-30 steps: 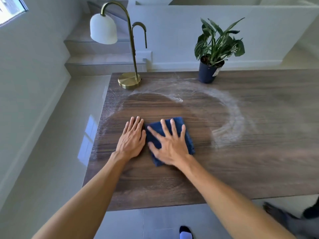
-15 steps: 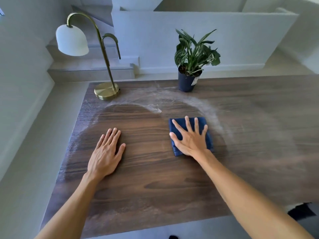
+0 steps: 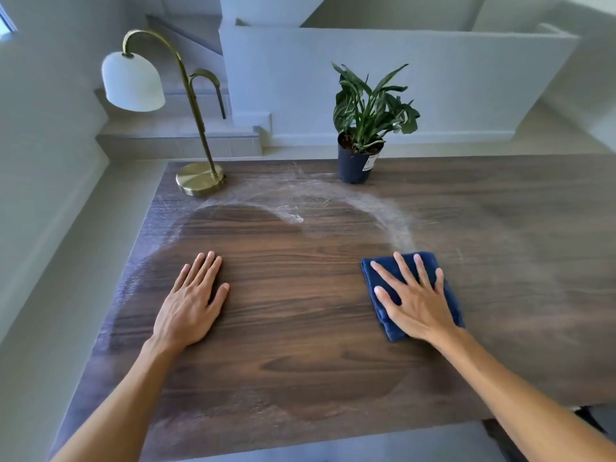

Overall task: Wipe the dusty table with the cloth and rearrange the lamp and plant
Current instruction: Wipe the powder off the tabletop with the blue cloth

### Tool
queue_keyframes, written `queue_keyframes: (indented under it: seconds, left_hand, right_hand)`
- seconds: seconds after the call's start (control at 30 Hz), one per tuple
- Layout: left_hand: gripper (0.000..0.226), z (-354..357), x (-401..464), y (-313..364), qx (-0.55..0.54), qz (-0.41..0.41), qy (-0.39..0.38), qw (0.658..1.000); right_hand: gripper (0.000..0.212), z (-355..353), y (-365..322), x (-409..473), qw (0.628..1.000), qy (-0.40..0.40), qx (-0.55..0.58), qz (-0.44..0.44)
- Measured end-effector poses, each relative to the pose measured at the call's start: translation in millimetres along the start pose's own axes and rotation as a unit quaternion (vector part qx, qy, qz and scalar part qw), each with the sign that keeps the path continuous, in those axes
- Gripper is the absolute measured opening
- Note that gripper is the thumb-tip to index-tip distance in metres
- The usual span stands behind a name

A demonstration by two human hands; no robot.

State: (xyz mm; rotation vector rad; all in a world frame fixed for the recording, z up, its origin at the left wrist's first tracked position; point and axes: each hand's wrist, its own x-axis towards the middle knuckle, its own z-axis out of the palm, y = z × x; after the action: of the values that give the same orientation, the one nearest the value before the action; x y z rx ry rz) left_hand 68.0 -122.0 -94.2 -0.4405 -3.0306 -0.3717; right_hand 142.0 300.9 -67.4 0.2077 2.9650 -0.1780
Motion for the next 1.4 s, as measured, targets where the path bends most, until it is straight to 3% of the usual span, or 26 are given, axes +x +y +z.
queue_keyframes:
  seconds: [0.1, 0.27, 0.37, 0.43, 0.5, 0.6, 0.7, 0.77, 0.9, 1.0, 1.13, 1.2, 1.3, 1.4]
  left_hand:
    - [0.073, 0.6, 0.6, 0.7, 0.001, 0.000, 0.007, 1.000]
    - [0.073, -2.0, 0.3, 1.5, -0.002, 0.000, 0.012, 1.000]
    - [0.075, -4.0, -0.3, 2.0, -0.002, 0.004, 0.008, 1.000]
    - [0.074, -4.3, -0.5, 0.5, -0.007, 0.004, -0.001, 1.000]
    - [0.073, -5.1, 0.3, 0.4, -0.015, 0.000, 0.004, 1.000]
    - [0.061, -9.1, 4.5, 6.8, -0.034, -0.024, 0.039, 0.998]
    - [0.050, -7.7, 25.1, 30.3, -0.050, -0.059, 0.051, 0.996]
    - [0.060, 1.9, 39.4, 49.6, -0.046, -0.084, 0.033, 0.995]
    - [0.082, 17.0, 53.2, 55.9, -0.009, -0.116, 0.041, 0.992]
    - [0.087, 22.5, 55.5, 52.0, -0.003, -0.106, 0.040, 0.994]
    - [0.089, 20.2, 55.7, 51.8, 0.007, -0.114, 0.022, 0.993]
    - [0.090, 15.8, 54.1, 52.3, 0.008, -0.110, 0.011, 0.994]
    - [0.092, 9.5, 57.9, 49.1, 0.011, -0.089, -0.004, 0.996]
    - [0.092, 5.0, 64.8, 45.0, 0.010, -0.058, -0.008, 0.998]
  right_hand:
    - [0.071, -5.6, -39.6, 62.6, 1.000, -0.012, 0.022, 0.010]
    - [0.074, 7.0, -150.4, 49.3, 0.986, -0.015, 0.016, -0.166]
    - [0.062, 19.4, -148.1, -21.4, 0.962, 0.002, 0.035, -0.272]
    - [0.060, 25.2, -107.4, -59.5, 0.957, -0.002, 0.045, -0.287]
    - [0.062, 25.1, -47.7, -71.8, 0.970, 0.025, 0.027, -0.239]
    - [0.059, 13.2, 25.4, -41.7, 0.997, 0.033, 0.006, -0.076]
    - [0.057, -5.1, 36.0, 31.1, 0.997, 0.020, 0.044, 0.054]
    - [0.059, -13.2, 11.6, 80.6, 0.995, 0.014, 0.059, 0.077]
    - [0.072, -11.5, -81.3, 131.5, 0.998, -0.003, 0.054, -0.041]
    - [0.069, -0.4, -141.1, 98.6, 0.982, 0.007, 0.065, -0.176]
    - [0.071, 17.8, -117.8, 13.7, 0.950, -0.003, 0.084, -0.300]
    - [0.073, 19.0, -61.3, 1.4, 0.959, 0.025, 0.082, -0.271]
    - [0.066, 3.2, 20.0, 32.4, 0.992, 0.036, 0.058, -0.109]
    - [0.063, -18.1, 53.9, 96.8, 0.997, 0.038, 0.046, 0.048]
